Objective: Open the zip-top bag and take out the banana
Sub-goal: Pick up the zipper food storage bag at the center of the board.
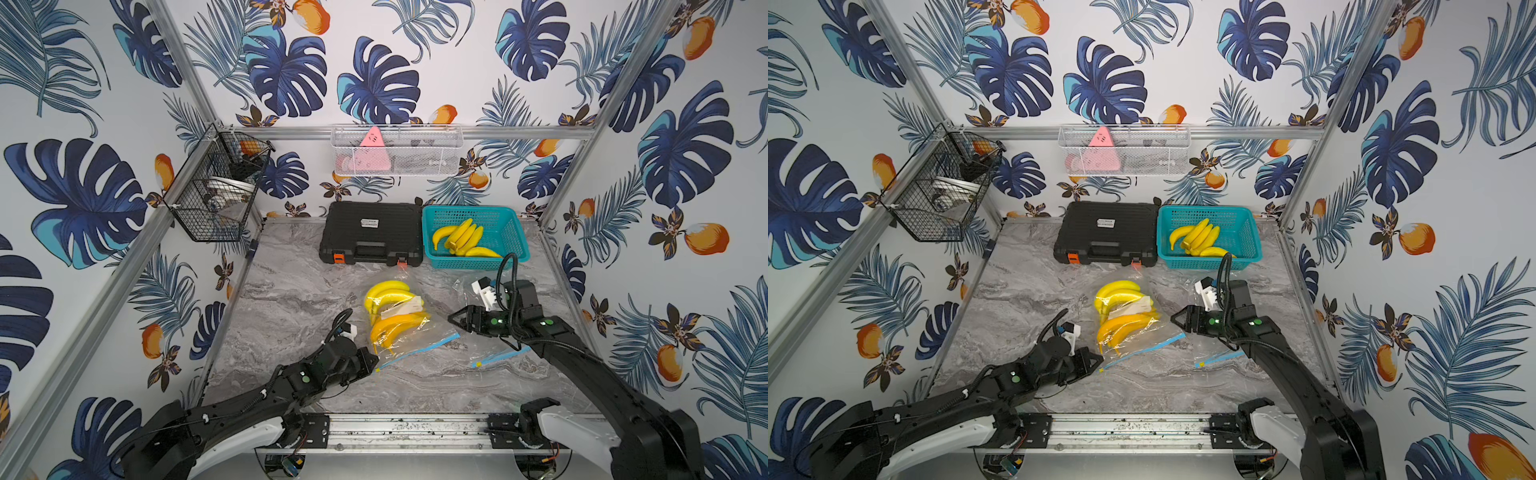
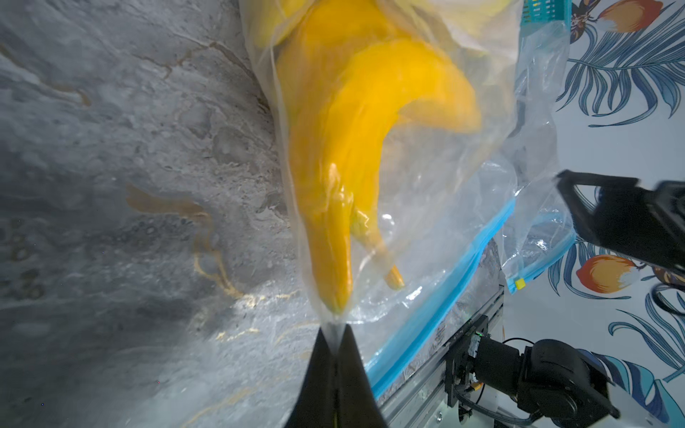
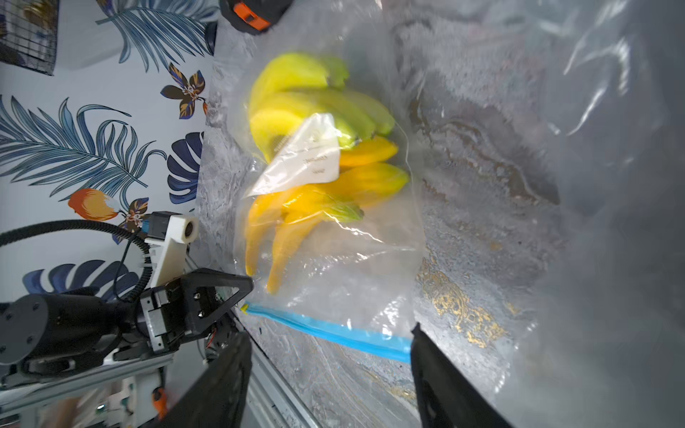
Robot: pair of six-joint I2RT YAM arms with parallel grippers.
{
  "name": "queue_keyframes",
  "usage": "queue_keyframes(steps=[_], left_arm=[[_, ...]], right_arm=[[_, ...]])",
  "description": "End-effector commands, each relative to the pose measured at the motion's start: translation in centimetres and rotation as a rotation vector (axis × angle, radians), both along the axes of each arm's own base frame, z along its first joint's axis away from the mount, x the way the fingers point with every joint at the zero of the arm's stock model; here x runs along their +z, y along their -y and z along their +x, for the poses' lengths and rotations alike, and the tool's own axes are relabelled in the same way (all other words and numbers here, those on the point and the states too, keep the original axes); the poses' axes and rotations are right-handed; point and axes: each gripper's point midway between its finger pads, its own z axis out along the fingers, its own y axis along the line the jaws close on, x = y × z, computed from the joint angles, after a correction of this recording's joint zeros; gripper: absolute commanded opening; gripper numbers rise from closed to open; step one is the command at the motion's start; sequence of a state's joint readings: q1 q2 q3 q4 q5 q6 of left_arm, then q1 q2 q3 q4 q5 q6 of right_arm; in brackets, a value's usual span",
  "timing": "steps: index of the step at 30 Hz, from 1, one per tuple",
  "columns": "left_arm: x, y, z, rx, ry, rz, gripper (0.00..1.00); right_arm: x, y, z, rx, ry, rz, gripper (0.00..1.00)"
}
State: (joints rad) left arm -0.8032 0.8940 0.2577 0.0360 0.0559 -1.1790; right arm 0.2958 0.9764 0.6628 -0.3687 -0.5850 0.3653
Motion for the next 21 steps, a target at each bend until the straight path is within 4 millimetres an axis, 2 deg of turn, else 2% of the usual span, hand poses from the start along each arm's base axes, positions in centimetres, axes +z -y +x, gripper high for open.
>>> queue_keyframes(steps=[1, 4, 7, 10, 12, 16, 21], left_arm=[[0.7, 0.5, 0.6, -0.025, -0.005, 0.013, 0.00], [2.3, 1.7, 1.7, -0.063, -0.002, -0.009, 0.00], [3.8, 1.8, 3.1, -0.073, -0.001, -0.044, 0.00], [5.2, 1.0, 4.4, -0.072, 0.006, -0.058, 0.00], [6.0, 0.7, 4.9, -0.085, 0.008, -0.057, 0.00], [7.1, 1.1, 5.4, -0.113, 0.012, -0.077, 0.00], [7.7, 1.9, 5.9, -0.144, -0.001, -0.109, 0.00]], right_arm=[[2.0, 0.7, -1.5, 0.008, 0.196, -0.122, 0.67], [3.9, -1.5, -3.5, 0.082, 0.377, -0.136, 0.68], [2.7, -4.3, -5.0, 0.218, 0.429, -0.226, 0.62], [0.2, -7.7, -6.4, 0.356, 0.507, -0.402, 0.63], [0.2, -9.9, -7.3, 0.408, 0.647, -0.486, 0.65], [1.6, -13.4, -8.7, 0.510, 0.799, -0.438, 0.66], [2.5, -16.3, -8.8, 0.605, 0.890, -0.422, 0.60]])
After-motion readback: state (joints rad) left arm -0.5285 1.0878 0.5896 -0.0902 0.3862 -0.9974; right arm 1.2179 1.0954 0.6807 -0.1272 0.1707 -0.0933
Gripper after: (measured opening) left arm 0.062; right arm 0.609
